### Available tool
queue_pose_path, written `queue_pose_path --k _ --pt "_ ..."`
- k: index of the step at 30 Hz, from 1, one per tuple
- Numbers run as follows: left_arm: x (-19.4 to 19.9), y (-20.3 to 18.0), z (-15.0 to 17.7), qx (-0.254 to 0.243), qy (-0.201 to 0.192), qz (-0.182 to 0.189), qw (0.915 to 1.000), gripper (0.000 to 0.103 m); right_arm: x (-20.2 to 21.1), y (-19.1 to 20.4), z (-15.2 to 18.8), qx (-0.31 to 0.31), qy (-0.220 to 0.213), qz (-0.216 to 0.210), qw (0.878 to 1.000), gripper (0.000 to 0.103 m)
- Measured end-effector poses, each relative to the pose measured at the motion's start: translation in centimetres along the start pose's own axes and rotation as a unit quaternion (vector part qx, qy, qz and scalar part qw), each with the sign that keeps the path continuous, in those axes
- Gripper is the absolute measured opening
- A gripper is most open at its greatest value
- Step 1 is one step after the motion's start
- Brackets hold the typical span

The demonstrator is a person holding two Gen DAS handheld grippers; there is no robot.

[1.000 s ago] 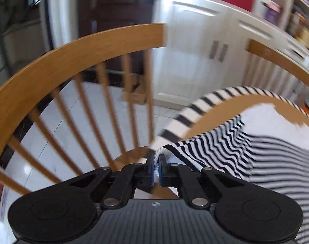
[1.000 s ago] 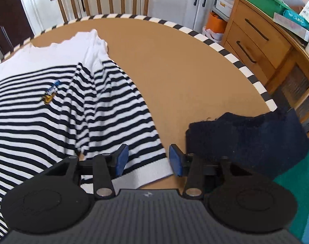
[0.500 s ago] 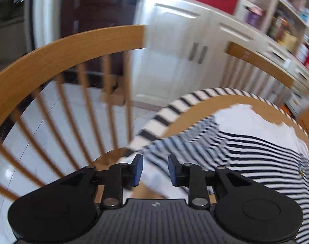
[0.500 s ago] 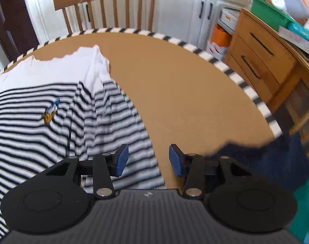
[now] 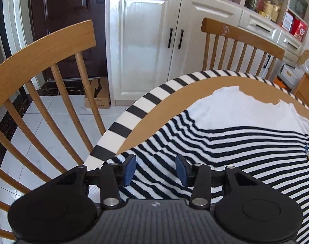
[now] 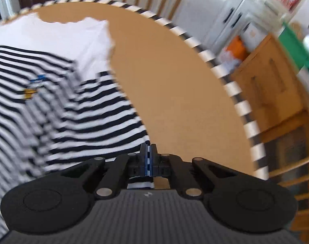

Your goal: Fold clothes

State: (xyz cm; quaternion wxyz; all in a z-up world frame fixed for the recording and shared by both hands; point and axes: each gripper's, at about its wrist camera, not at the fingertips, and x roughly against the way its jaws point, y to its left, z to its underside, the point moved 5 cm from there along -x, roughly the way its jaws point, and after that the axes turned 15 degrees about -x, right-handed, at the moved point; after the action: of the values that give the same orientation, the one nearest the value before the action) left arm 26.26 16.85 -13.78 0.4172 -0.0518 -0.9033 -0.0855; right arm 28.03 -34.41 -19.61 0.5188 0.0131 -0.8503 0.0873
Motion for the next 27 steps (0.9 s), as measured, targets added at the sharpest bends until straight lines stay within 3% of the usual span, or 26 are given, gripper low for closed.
queue_pose_path --k 6,9,11,13,15,16,20,23,25,26,27 --pt "-0.6 0.5 0.7 0.003 0.007 -0.009 0.9999 0.047 -2.0 -3.2 -2.0 0.027 0.001 0.079 0.996 0.002" --pt "-0.8 0.3 0.7 -0.008 0.008 -0.014 0.9998 0.047 -3.1 -4.8 -2.2 0.010 0.008 0.107 0.994 0.001" --pt "-0.9 0.2 0.7 -0.013 0.008 -0.015 0.9998 0.048 -3.3 -5.6 -2.2 -0.017 0.009 0.091 0.996 0.005" --pt "-1.0 0.3 0.7 -0.011 0.008 -0.013 0.9998 0.048 -2.7 -6.9 -2.5 -0.078 0.010 0.062 0.995 0.012" --pt "-1.1 0.3 0.7 -0.009 0.006 -0.012 0.9999 0.049 -1.9 -8.2 -2.8 -0.141 0.014 0.025 0.990 0.043" --pt "-1.1 0.2 0.7 -0.010 0.006 -0.012 0.9999 0.050 -1.6 -8.7 -2.8 -0.168 0.021 0.002 0.986 0.046" --pt "-1.2 0.0 0.7 -0.015 0.003 -0.016 0.9997 0.054 -1.5 -9.8 -2.3 -0.228 0.074 -0.038 0.970 0.037" --pt "-1.3 -0.3 0.7 -0.025 0.003 -0.024 0.9994 0.055 -2.1 -8.9 -1.2 -0.165 0.098 -0.006 0.981 0.036" --pt "-1.4 -0.3 0.6 -0.024 0.004 -0.025 0.9994 0.055 -2.3 -7.9 -0.7 -0.132 0.096 -0.015 0.986 0.020" --pt "-1.4 -0.3 0.6 -0.023 0.004 -0.025 0.9994 0.056 -2.3 -7.4 -0.4 -0.115 0.095 -0.019 0.989 0.001" --pt "-1.4 -0.3 0.7 -0.023 0.004 -0.025 0.9994 0.056 -2.3 -6.9 -0.3 -0.097 0.089 -0.014 0.991 0.001"
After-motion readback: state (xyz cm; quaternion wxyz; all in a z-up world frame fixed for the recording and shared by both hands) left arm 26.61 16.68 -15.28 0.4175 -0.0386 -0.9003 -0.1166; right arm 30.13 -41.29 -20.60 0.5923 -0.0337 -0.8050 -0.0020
